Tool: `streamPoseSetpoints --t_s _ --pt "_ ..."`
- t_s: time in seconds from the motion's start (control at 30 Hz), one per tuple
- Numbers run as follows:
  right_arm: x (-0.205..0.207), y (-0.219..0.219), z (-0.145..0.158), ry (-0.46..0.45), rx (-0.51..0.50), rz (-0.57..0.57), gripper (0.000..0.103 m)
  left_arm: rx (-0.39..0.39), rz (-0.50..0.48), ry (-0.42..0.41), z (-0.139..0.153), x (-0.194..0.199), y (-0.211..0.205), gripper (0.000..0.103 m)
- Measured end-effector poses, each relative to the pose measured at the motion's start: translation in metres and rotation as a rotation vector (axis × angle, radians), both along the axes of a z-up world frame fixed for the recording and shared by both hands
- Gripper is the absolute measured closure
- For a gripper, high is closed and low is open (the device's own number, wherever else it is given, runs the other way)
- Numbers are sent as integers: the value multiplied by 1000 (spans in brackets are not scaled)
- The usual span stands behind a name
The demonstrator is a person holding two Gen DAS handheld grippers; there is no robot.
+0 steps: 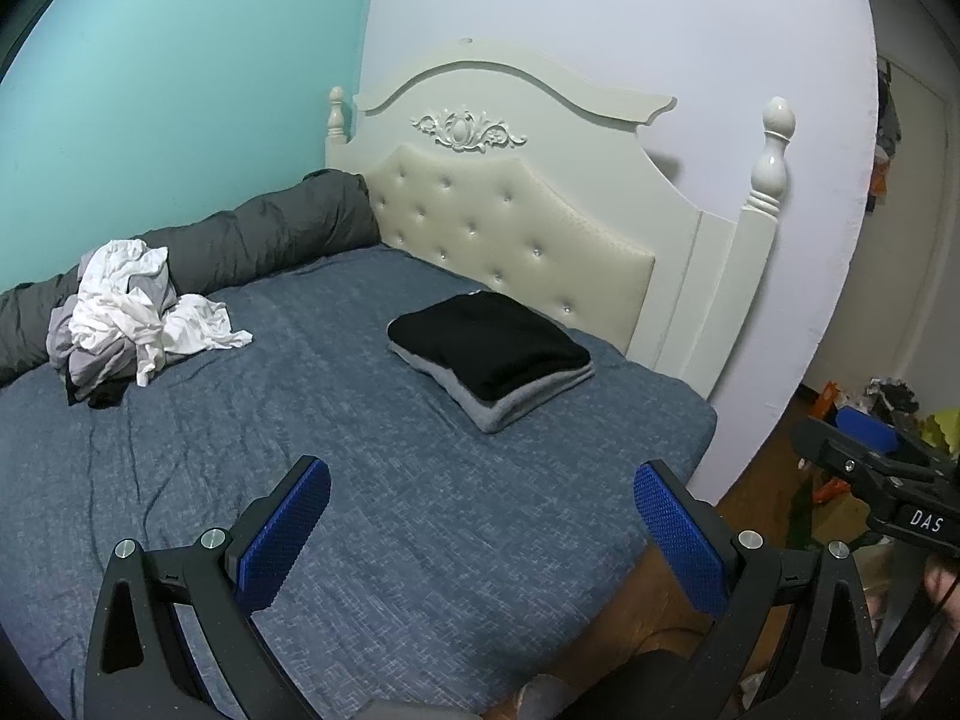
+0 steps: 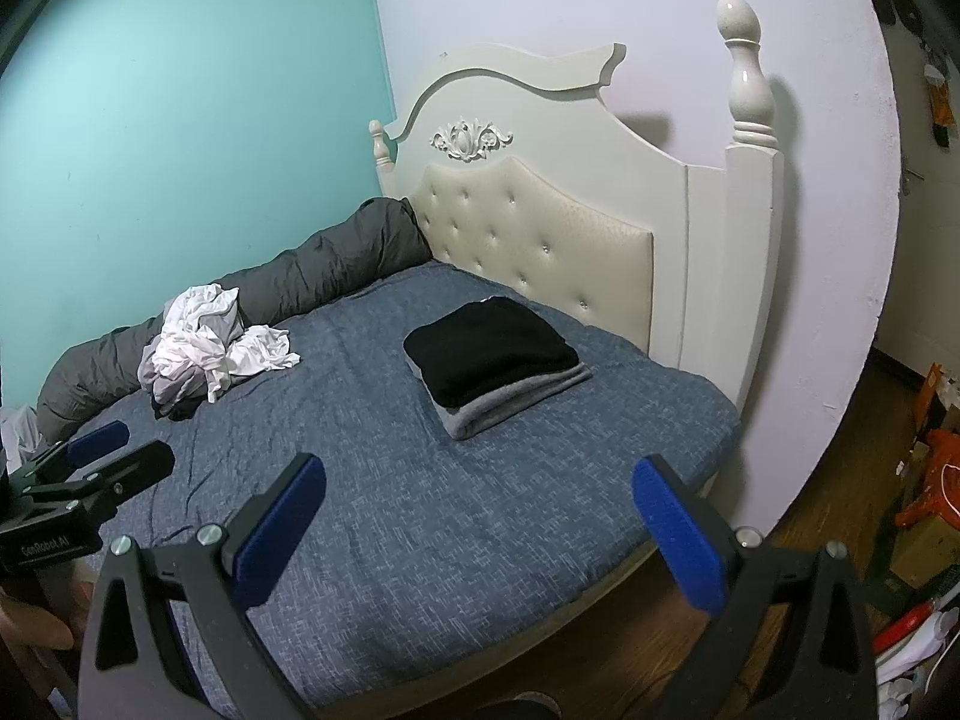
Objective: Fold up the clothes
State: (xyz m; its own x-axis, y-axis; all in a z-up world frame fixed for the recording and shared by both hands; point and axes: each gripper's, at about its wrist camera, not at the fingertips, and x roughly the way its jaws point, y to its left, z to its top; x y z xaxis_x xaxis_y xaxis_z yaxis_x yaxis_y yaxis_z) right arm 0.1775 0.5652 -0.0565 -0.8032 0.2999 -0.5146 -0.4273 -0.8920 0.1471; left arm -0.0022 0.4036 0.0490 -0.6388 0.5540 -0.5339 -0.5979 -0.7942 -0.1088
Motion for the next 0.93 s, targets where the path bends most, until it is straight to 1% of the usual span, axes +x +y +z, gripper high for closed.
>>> streamPoseSetpoints --t_s 0.93 --pt "-1 2 -2 0 -5 -5 0 4 14 3 -2 -1 -4 0"
